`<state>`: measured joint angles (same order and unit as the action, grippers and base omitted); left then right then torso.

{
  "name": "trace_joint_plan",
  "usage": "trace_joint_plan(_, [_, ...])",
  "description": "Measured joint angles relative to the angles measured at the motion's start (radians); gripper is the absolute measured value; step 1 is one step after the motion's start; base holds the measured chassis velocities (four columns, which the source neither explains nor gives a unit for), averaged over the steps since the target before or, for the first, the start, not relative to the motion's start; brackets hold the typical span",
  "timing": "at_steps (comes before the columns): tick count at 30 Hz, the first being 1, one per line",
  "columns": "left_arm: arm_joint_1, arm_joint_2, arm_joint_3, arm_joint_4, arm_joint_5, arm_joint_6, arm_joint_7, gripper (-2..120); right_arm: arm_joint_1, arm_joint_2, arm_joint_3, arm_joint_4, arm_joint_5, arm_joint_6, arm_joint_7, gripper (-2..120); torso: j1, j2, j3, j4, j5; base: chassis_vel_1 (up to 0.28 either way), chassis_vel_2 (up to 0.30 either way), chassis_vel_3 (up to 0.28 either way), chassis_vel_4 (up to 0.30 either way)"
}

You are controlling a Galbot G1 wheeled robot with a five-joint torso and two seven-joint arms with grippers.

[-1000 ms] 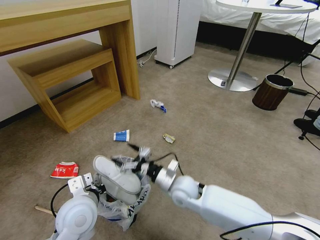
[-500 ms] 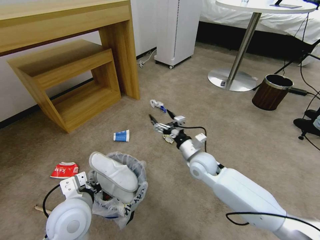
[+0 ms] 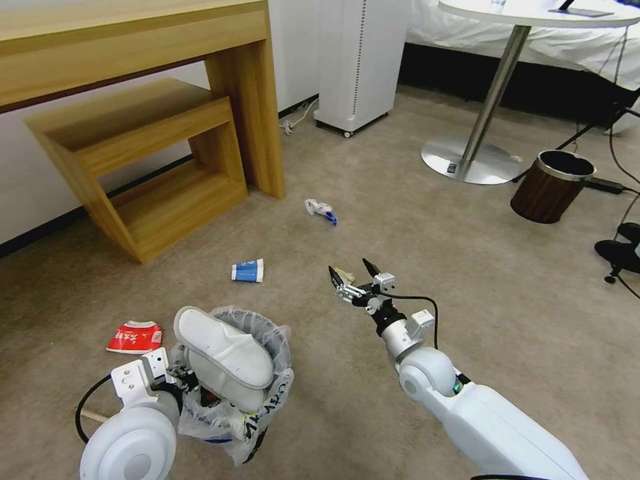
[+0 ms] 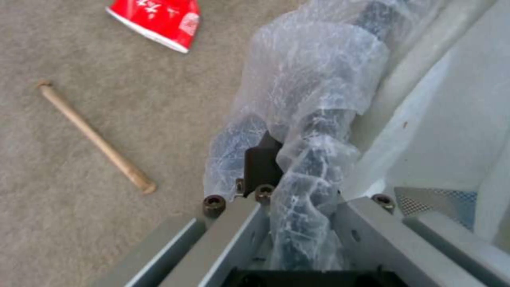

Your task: Pick up the trash bin and place the garbage on the floor into it.

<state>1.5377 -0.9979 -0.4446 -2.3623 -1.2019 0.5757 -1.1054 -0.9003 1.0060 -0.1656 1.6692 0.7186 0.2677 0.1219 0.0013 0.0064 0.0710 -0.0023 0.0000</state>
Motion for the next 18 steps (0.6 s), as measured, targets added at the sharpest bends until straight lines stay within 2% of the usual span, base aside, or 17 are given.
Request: trace_joint_plan(18, [0.023,-0.005,-0.016,-0.012,0.009,0.000,0.002,0,-0.006,0.014,-0.026,-0.030,-0.029,-0.004,0.020,100,0.000,0.000,0.000,0.0000,0.0000,0.098,0.098,0.110,0.099])
